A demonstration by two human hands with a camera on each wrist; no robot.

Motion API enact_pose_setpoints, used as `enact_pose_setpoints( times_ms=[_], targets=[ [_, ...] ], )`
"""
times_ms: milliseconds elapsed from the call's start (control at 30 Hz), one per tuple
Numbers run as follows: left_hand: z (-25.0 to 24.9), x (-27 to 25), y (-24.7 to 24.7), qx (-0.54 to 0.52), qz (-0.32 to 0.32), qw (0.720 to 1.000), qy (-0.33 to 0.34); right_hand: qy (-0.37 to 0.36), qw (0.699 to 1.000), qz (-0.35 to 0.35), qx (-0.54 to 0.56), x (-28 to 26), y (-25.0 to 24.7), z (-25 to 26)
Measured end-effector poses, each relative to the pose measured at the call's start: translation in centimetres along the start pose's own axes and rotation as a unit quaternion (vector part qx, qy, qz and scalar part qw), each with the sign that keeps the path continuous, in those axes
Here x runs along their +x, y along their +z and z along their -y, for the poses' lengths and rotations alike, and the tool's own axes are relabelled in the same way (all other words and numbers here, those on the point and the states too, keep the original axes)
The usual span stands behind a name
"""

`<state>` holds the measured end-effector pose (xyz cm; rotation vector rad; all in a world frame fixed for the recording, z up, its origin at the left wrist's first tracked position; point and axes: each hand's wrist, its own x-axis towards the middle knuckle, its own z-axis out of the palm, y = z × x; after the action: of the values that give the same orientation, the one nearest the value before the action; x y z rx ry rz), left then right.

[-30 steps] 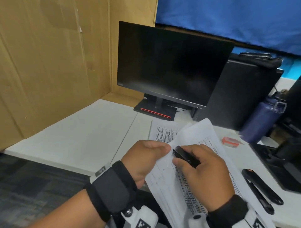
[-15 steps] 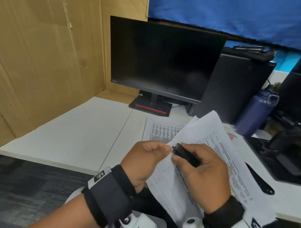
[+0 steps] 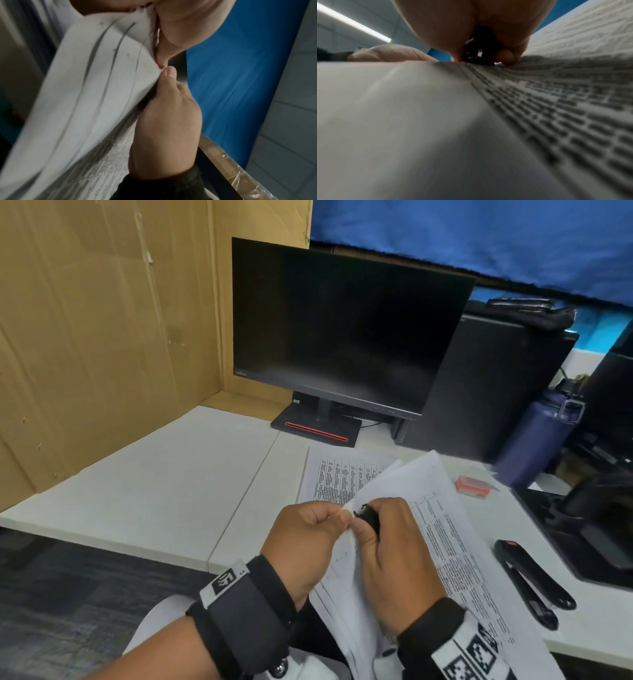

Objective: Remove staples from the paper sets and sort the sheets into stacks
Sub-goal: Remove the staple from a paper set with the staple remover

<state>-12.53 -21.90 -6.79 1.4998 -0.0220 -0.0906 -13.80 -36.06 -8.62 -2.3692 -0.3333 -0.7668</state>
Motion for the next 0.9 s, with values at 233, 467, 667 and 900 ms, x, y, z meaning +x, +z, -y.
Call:
enact_pose_setpoints(
  times_ms=[233, 467, 667, 900],
  targets=[
    [1.0, 1.2, -1.2, -0.061, -0.012, 0.996, -0.068, 0.065, 0.991, 0.111, -0.034, 1.5, 1.1, -0.3],
    [1.2, 2.4, -2.7, -0.073, -0.013, 0.988, -0.137, 0.043, 0.986, 0.161, -0.008, 2.3, 1.0, -0.4],
    [1.1, 3.5, -3.9, -0.118, 0.066, 0.969, -0.206, -0.004, 0.987, 0.162, 0.005, 2.6, 1.2, -1.3],
    [2.4, 4.3, -4.1, -0.17, 0.072, 0.951, -0.248, -0.068, 0.99, 0.119, -0.02, 2.2, 1.9, -1.3]
  ],
)
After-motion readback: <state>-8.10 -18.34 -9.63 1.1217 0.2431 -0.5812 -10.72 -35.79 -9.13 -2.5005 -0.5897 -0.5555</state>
